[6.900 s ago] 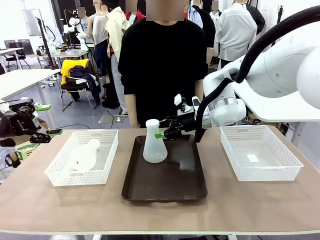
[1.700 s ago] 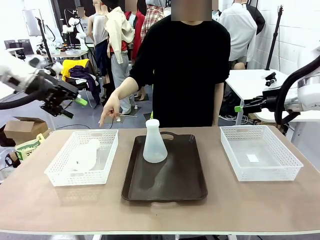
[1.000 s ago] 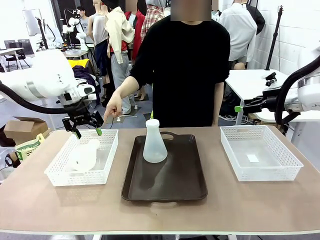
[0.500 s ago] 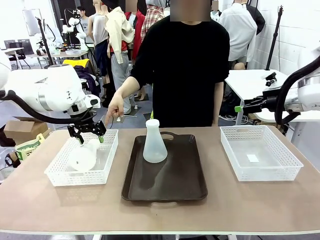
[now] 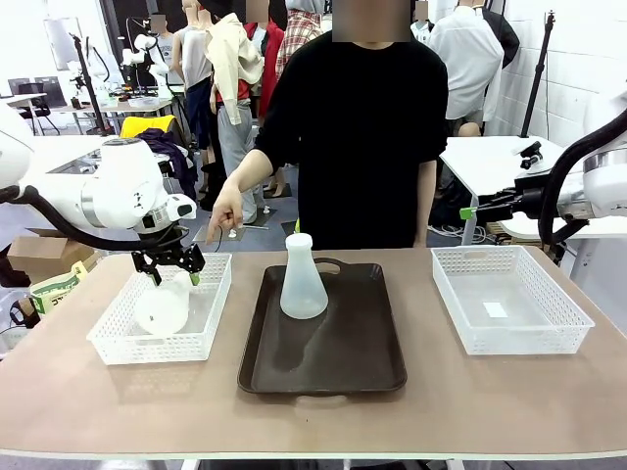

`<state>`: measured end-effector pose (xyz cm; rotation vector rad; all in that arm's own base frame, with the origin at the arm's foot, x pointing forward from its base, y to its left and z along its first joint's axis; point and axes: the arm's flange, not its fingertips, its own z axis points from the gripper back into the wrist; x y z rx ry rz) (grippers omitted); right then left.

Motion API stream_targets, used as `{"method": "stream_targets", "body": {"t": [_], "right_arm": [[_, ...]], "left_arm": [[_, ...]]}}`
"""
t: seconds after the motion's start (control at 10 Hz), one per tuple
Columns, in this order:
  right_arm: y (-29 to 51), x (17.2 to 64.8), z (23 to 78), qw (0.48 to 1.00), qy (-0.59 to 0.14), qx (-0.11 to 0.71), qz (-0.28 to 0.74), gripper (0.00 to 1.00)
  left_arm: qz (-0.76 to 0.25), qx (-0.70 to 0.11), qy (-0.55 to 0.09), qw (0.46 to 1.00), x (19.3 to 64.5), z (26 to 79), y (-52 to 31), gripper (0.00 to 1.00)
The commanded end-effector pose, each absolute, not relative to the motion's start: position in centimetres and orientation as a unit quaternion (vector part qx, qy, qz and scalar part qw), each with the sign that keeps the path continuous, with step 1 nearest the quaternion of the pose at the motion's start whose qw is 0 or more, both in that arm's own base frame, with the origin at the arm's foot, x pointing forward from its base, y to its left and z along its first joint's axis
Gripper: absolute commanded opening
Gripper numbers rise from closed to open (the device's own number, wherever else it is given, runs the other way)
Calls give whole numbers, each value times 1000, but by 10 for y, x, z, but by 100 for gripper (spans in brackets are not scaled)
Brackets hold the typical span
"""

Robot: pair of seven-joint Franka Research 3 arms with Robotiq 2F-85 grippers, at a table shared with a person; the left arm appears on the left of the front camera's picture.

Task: Prepare the laboratory tools.
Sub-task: Pick up the Big flask that the person points to.

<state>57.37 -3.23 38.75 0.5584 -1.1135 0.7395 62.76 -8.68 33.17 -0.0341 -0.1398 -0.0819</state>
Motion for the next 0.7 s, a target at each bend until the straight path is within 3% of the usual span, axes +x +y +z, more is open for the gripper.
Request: {"method": "stream_targets", "body": {"t": [0.0, 0.1, 0.5, 0.6], "right_arm": [[-32, 573, 387, 753, -506, 249, 338, 100], [-32, 573, 387, 753, -506, 249, 338, 100], [-32, 573, 387, 753, -506, 249, 338, 100], [-32, 573, 387, 753, -506, 249, 338, 100]], "left_arm": [[-31, -10, -61, 998, 635, 334, -95, 100], [-44, -14, -63, 997, 634, 334, -97, 85], [-37, -15, -49, 998, 632, 333, -103, 7], [-37, -16, -49, 998, 631, 334, -106, 0]]}}
